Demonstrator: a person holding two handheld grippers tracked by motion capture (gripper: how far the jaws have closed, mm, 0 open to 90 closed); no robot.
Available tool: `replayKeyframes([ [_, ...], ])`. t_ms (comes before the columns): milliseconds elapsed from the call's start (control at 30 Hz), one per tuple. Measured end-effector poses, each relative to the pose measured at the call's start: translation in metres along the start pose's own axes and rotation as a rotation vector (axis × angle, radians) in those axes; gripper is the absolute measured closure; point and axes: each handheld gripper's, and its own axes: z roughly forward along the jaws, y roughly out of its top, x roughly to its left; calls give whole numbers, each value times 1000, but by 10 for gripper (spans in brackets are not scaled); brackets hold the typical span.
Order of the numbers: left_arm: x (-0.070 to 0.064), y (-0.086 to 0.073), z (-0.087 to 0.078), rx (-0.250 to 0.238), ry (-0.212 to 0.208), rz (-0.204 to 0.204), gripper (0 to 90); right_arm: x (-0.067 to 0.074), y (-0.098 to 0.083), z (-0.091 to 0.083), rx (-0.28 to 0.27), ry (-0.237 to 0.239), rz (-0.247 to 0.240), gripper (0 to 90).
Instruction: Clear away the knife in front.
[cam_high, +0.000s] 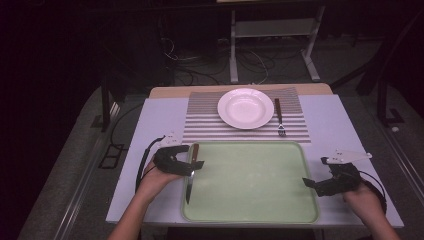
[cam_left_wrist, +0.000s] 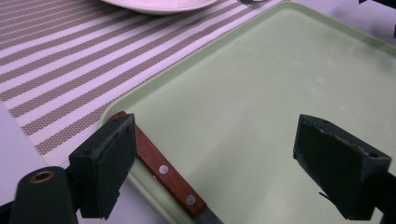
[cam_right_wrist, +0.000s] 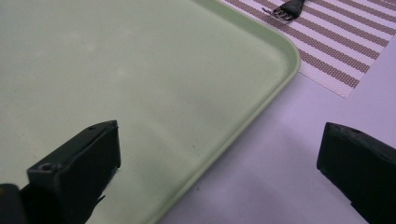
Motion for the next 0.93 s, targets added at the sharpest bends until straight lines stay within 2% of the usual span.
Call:
replayKeyframes([
  [33, 0, -1, -1, 1, 3, -1, 102, 0, 0, 0, 0, 0, 0, 0],
  [67, 0, -2, -2, 7, 4, -1, 32, 0, 0, 0, 0, 1, -1, 0],
  [133, -1, -5, -6, 4, 11, 6, 0, 0, 0, 0, -1, 0, 0, 0],
  [267, -1, -9, -12, -14, 23, 6, 0, 0, 0, -1, -2, -1, -1, 0],
  [500, -2, -23, -16, 5, 21, 15, 0, 0, 0, -1, -3, -1, 0, 0],
  [667, -1, -22, -17, -23, 28, 23, 0, 0, 0, -1, -3, -2, 0, 0],
  [933, -1, -22, -18, -19, 31, 31, 0, 0, 0, -1, -3, 0, -1, 0],
])
